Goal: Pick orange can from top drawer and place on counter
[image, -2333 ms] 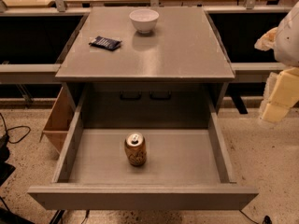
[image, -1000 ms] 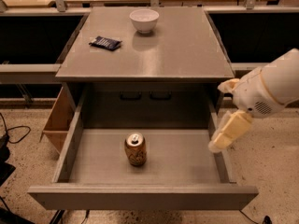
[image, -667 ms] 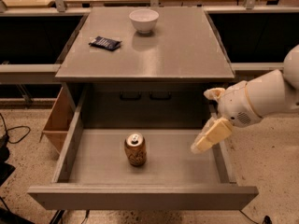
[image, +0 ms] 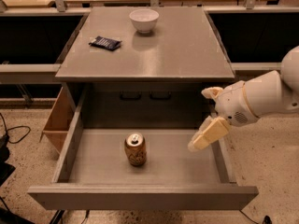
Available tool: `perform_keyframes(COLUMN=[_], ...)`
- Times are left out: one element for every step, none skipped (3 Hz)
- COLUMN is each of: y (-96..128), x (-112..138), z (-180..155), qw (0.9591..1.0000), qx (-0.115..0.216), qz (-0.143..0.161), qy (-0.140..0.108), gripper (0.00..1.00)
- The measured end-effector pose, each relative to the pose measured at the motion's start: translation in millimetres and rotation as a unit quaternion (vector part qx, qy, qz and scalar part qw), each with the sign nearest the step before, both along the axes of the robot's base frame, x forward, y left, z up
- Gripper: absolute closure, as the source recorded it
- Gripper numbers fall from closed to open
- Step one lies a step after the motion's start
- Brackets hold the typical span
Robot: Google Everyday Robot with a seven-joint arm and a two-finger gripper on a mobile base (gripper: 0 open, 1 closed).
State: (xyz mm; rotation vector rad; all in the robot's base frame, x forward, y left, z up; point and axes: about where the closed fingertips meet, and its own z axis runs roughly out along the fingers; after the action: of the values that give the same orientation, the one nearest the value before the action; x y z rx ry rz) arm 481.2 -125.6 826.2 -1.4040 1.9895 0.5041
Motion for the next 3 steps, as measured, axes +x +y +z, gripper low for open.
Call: perform_keyframes(y=[20.7,63.8,99.3], x=[7.0,23.5,31.2], z=[-18.7,-51.4,-68.9], qw=[0.9994,0.994,0.986], qx=[0.03,0.096,0.145], qz=[0.017,0.052,0.079], qy=[-0.004,-0.01,-0.022], gripper=[0.0,0.0,0.0])
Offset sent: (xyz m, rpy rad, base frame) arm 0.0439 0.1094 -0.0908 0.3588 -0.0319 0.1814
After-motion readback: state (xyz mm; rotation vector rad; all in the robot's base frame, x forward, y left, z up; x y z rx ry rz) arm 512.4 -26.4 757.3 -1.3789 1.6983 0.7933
